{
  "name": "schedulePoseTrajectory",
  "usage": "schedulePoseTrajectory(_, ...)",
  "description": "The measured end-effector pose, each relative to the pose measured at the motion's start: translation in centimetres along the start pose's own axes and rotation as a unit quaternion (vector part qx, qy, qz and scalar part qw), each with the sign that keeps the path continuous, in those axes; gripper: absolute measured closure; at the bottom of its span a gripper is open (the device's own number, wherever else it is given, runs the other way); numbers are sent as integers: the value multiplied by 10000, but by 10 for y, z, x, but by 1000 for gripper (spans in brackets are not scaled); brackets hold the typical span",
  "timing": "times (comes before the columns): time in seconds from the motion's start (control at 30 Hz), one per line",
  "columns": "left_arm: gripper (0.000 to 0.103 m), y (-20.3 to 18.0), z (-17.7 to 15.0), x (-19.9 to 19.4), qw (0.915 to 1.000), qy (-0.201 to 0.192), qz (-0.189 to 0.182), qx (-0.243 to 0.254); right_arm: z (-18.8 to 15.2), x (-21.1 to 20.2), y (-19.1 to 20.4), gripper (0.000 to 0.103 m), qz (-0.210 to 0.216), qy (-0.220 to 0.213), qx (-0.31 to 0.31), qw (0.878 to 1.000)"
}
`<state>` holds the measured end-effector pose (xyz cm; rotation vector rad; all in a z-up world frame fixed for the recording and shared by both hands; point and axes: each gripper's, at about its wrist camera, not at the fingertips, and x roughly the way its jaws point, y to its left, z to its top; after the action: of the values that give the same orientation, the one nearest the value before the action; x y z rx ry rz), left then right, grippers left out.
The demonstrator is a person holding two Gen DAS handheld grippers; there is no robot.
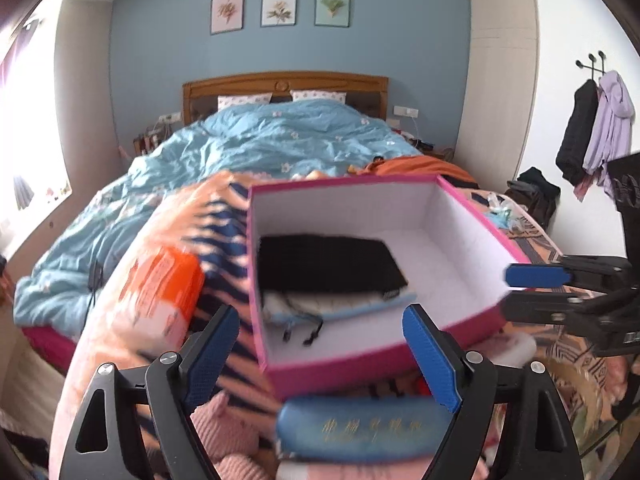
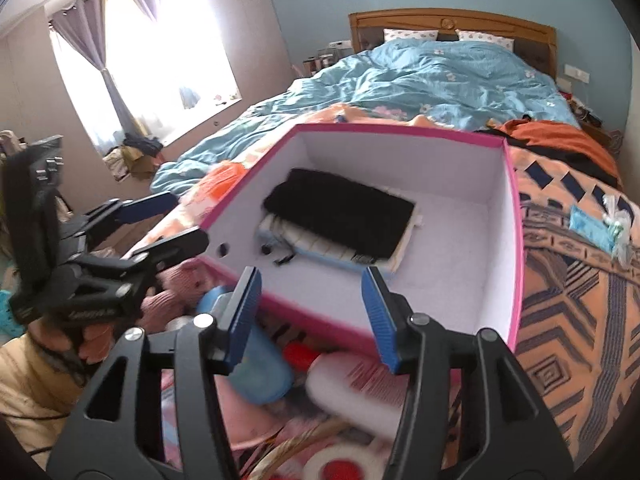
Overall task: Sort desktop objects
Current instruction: 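Withdraw both grippers from the box toward the blue glasses case, then close the left gripper on the blue glasses case while the right gripper grips its other end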
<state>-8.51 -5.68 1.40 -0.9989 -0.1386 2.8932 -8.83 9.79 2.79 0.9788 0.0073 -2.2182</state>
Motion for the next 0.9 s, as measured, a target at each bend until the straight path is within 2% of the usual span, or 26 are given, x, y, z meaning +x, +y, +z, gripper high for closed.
schedulePoseTrajectory(0.2, 17, 24, -25, 4, 9991, 354, 80, -223, -27, 2, 21, 49, 200, 290, -109, 9993)
schedulePoseTrajectory(0.47, 17, 23, -55, 18, 9969, 763, -83, -169, -59, 33, 33, 49, 254, 835, 114, 9961)
schedulePoseTrajectory(0.63, 17, 15, -61, 29, 9950, 974, -236, -15, -72, 50, 33, 49, 221, 1132, 418, 9924)
schedulePoseTrajectory(0.67, 17, 14, -61, 31, 9950, 977, -114, -153, -73, 52, 33, 49, 210, 1161, 467, 9919)
schedulePoseTrajectory(0.73, 17, 13, -61, 34, 9941, 1060, -171, -132, -76, 58, 33, 49, 156, 1241, 576, 9905)
schedulePoseTrajectory(0.9, 17, 17, -61, 42, 9917, 1235, -284, -233, -80, 60, 28, 49, 88, 1199, 894, 9887)
